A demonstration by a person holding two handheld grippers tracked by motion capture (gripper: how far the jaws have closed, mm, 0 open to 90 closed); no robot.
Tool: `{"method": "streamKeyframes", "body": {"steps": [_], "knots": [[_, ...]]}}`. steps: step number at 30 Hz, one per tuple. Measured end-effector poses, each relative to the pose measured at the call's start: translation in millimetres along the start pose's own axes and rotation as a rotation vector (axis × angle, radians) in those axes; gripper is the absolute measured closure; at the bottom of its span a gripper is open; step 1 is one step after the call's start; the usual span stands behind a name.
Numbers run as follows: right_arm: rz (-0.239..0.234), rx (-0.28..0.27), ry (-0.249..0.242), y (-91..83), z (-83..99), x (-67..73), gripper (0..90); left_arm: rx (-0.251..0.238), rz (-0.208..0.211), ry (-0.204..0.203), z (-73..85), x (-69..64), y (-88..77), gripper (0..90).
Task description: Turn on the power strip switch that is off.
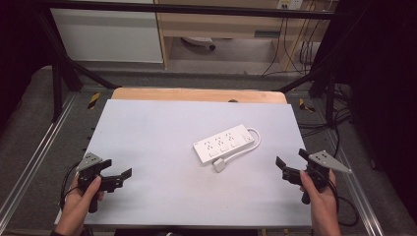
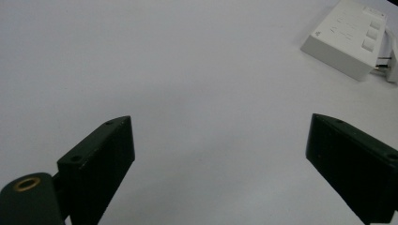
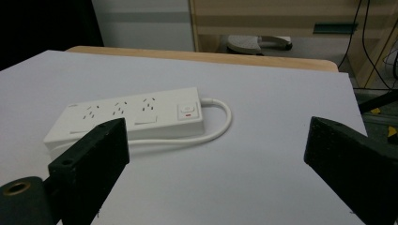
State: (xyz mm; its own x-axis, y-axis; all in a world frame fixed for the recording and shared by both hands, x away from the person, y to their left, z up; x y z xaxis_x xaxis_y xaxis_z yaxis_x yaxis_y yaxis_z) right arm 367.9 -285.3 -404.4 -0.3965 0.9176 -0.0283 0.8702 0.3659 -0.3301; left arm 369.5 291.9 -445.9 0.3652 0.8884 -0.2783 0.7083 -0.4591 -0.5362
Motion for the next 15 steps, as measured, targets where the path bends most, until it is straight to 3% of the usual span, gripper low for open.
{"method": "streamKeyframes", "body": {"steps": [15], "knots": [[0.024,0.043,0.029,-3.7,38.0,-10.0,7.2,0.001,-0.003,0.002,0.1,0.0,0.3,8.4]]}}
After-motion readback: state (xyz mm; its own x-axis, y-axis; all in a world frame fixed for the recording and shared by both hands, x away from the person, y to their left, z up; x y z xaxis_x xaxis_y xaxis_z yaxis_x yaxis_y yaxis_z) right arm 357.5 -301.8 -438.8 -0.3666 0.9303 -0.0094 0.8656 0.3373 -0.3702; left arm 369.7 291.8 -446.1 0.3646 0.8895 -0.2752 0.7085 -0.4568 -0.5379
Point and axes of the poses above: each handheld gripper's, and its own axes: y roughly forward along the jaws, z roughly out of its underside, x roughly to its left, the point moved 4 cm from there along y, roughly forward along the jaws, and after that the axes turned 8 degrees about -y, right-handed, at the moved point
